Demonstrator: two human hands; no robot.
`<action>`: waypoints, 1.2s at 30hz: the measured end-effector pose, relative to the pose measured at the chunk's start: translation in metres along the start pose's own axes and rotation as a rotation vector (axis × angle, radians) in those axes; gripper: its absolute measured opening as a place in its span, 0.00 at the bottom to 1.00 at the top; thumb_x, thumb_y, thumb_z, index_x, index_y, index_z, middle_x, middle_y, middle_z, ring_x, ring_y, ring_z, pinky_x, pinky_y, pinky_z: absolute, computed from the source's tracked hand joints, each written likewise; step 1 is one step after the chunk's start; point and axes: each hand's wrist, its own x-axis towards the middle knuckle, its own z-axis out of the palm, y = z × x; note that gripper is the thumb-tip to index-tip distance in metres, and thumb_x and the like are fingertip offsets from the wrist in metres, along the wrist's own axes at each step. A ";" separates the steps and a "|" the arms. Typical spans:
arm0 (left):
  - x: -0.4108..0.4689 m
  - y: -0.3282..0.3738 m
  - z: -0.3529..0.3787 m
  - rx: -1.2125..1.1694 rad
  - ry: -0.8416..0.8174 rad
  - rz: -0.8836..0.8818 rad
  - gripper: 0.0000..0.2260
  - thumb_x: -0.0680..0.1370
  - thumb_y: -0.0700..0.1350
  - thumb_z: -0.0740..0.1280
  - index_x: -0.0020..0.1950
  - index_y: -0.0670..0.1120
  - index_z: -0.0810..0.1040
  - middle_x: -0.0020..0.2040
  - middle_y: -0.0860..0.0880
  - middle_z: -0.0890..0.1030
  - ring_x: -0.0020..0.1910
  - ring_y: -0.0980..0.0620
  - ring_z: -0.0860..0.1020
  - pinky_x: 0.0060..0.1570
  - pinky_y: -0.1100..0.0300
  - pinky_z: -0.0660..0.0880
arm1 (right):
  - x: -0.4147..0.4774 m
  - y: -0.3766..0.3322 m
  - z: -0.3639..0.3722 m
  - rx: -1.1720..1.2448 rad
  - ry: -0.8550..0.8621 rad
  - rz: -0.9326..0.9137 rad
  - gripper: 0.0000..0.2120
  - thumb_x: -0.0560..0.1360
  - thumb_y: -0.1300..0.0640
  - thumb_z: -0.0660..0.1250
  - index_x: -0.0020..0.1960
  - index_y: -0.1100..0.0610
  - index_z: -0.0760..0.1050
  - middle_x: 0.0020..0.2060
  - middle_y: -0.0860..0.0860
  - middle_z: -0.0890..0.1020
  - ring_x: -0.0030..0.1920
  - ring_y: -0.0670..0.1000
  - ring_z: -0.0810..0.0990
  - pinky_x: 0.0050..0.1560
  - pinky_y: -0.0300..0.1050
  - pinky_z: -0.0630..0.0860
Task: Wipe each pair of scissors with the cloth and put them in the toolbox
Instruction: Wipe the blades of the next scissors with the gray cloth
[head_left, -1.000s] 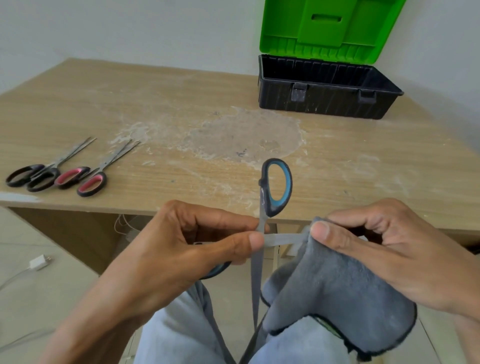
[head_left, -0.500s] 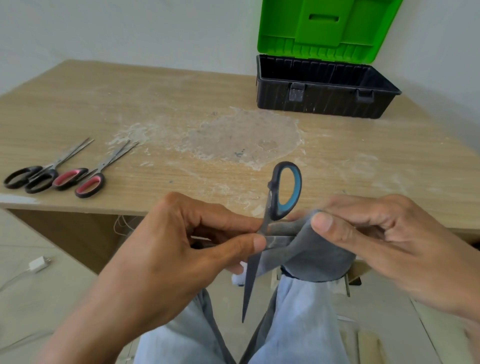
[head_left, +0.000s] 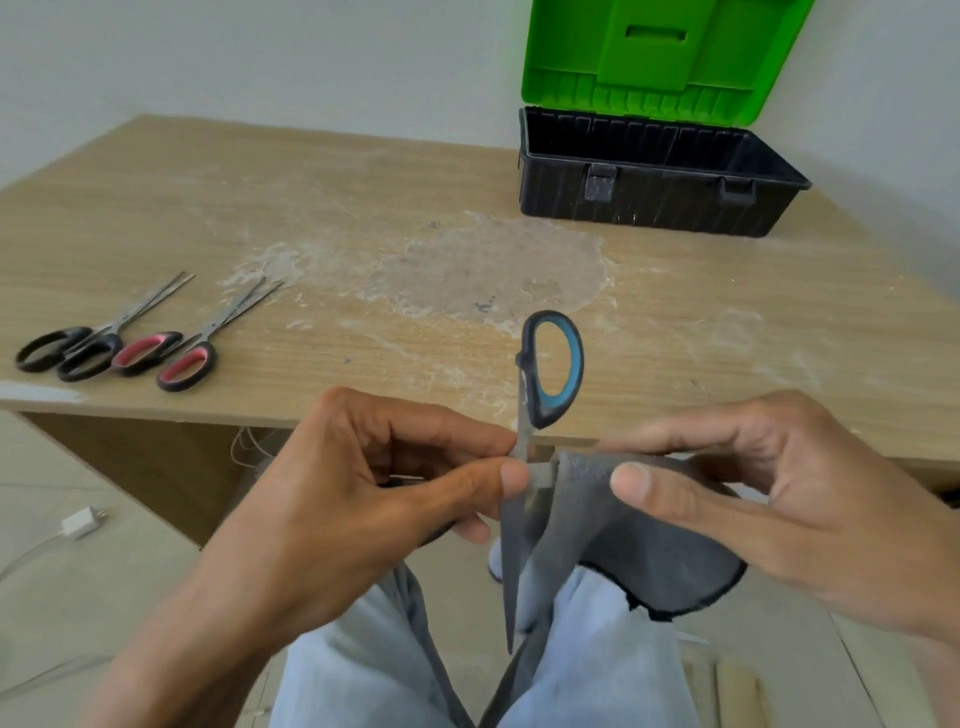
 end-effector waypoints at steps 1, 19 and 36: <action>0.000 0.000 -0.001 -0.006 -0.002 -0.004 0.07 0.66 0.46 0.76 0.43 0.50 0.88 0.36 0.48 0.87 0.32 0.50 0.84 0.33 0.70 0.76 | -0.001 0.001 0.000 -0.024 0.002 0.005 0.12 0.74 0.35 0.70 0.54 0.35 0.87 0.50 0.35 0.88 0.53 0.40 0.87 0.55 0.38 0.81; -0.001 -0.002 0.002 -0.030 -0.063 -0.053 0.07 0.66 0.46 0.76 0.42 0.47 0.88 0.34 0.46 0.86 0.28 0.54 0.81 0.30 0.70 0.74 | -0.001 -0.002 0.017 -0.019 0.036 0.020 0.12 0.75 0.40 0.71 0.48 0.44 0.89 0.41 0.49 0.89 0.41 0.53 0.88 0.41 0.58 0.81; 0.000 -0.008 0.005 -0.037 -0.035 -0.078 0.07 0.66 0.48 0.76 0.41 0.48 0.87 0.36 0.46 0.86 0.30 0.54 0.81 0.33 0.70 0.74 | 0.005 -0.002 0.024 -0.028 0.049 0.039 0.11 0.70 0.40 0.72 0.48 0.40 0.90 0.41 0.35 0.89 0.45 0.38 0.88 0.47 0.38 0.82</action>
